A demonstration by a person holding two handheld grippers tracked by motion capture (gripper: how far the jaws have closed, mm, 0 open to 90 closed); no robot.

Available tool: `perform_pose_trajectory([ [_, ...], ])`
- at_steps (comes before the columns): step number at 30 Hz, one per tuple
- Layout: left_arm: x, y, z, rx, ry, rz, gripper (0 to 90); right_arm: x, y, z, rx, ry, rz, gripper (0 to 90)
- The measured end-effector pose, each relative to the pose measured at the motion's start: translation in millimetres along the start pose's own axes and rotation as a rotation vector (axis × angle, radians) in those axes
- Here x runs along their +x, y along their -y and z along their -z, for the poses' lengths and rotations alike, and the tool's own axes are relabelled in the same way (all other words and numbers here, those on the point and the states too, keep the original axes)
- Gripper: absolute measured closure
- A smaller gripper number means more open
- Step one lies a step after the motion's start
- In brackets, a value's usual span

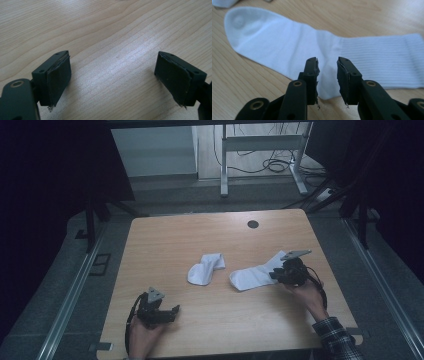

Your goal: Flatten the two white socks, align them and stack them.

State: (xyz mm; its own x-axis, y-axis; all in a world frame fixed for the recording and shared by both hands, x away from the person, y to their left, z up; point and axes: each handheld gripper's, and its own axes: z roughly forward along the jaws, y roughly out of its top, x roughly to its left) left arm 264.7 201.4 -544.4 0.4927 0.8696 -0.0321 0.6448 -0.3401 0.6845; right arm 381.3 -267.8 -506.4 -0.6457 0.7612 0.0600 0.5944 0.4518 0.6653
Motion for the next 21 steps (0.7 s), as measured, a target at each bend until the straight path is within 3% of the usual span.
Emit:
perform_pose_trajectory([
  [7, 0.0, 0.0, 0.0, 0.0, 0.0, 0.0, 13.8, 3.2, 11.2, -6.9, 0.014, -0.025, -0.03, 75.4],
  [14, -0.1, -0.1, 0.2, 0.003, 0.0, 0.001, 13.8, 22.5, 20.3, -4.4, 0.007, -0.079, -0.02, 70.1],
  [17, -0.2, -0.1, 0.1, 0.002, 0.0, 0.003, 13.8, 30.7, 21.1, -1.8, 0.003, -0.065, 0.004, 67.0],
  [21, 0.2, -0.2, 0.3, -0.003, -0.004, 0.008, 15.4, 27.5, 20.1, 4.9, -0.015, -0.047, 0.003, 63.0],
])
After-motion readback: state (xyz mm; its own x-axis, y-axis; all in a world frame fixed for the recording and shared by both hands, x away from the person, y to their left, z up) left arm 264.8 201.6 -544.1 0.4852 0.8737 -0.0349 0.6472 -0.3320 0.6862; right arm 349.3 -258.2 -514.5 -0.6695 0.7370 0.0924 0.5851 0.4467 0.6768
